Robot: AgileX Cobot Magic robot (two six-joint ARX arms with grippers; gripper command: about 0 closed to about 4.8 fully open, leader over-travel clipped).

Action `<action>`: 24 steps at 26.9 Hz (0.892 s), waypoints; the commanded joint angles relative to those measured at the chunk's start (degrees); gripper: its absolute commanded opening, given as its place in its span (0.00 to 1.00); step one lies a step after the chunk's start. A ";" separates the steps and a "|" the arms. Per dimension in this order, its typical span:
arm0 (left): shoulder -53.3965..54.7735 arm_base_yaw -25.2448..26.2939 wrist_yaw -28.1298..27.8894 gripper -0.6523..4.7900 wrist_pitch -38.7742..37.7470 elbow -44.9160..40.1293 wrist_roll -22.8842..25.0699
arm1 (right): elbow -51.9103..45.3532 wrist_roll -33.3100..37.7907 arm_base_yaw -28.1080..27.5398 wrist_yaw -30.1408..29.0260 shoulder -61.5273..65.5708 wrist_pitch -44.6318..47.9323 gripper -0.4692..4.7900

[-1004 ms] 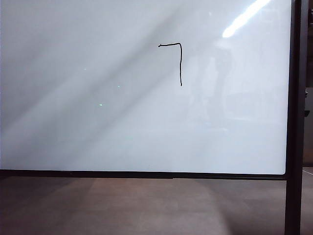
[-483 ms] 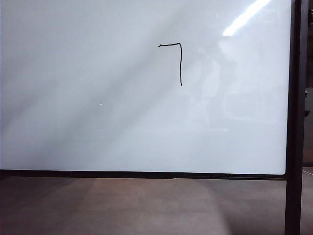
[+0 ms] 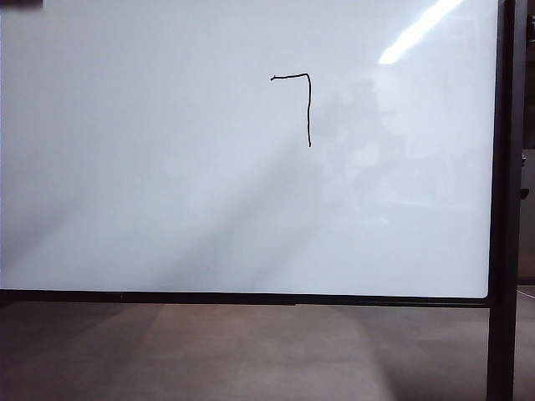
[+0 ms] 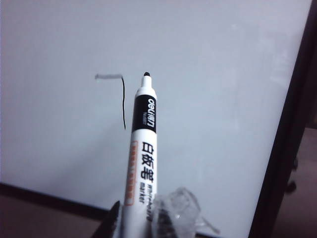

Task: Reach to the right to find the marker pen, pick it up, and write the number 7 on the whiteboard.

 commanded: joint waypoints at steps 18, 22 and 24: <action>-4.66 0.00 1.55 0.11 1.46 -6.08 -0.44 | -8.57 -0.26 0.09 2.03 -12.85 -1.92 0.08; -4.68 0.00 1.53 0.11 3.06 -8.37 -0.48 | -8.57 -0.26 0.09 2.05 -12.85 -2.69 0.08; -4.68 0.00 1.57 0.11 5.16 -10.01 -0.52 | -8.57 -0.26 0.09 2.05 -12.87 -2.75 0.08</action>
